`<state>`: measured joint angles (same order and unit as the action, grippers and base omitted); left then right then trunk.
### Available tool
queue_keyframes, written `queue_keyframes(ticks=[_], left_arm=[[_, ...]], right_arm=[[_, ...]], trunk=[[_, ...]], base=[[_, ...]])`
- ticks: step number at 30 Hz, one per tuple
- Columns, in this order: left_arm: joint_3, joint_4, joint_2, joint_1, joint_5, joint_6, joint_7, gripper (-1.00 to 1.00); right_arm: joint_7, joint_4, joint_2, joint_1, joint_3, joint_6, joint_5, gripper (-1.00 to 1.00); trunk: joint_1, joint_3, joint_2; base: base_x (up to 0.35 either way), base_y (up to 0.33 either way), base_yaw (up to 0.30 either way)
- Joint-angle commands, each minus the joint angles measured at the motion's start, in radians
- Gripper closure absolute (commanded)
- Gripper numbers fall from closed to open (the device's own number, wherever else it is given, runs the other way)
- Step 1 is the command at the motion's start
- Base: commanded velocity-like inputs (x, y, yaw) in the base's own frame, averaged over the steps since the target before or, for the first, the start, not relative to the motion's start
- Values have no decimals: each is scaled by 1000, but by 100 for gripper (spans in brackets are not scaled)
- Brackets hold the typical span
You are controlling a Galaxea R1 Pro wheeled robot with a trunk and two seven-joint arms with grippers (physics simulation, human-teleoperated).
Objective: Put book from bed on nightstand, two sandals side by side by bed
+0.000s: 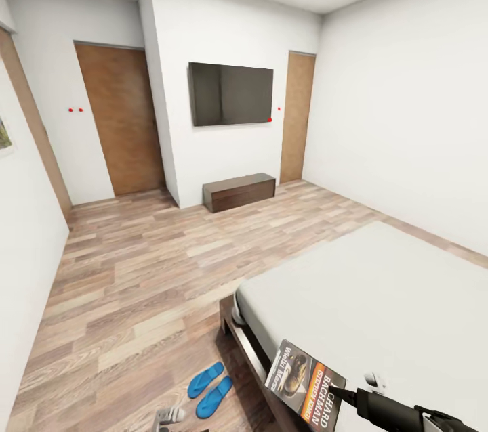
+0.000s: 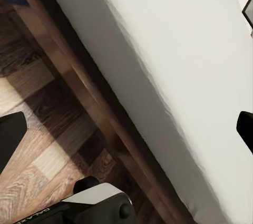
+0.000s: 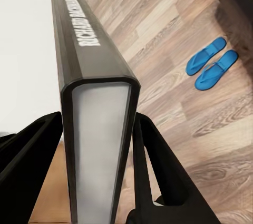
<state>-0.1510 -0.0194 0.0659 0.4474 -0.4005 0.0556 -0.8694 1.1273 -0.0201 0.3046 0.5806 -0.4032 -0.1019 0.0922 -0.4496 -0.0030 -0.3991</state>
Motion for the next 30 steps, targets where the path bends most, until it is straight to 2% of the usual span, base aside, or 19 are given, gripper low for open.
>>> queue_keyframes(ticks=[1,30], left_arm=[[-9,1,0,0,-6,6,-2,-100],[-10,1,0,0,-6,6,-1,-100]], right_arm=[[3,-1,1,1,-16,-9,8,100],[3,-1,1,1,-16,-8,8,100]], trunk=[[0,0,-1],[0,0,-1]], base=[[0,0,297],[0,0,297]])
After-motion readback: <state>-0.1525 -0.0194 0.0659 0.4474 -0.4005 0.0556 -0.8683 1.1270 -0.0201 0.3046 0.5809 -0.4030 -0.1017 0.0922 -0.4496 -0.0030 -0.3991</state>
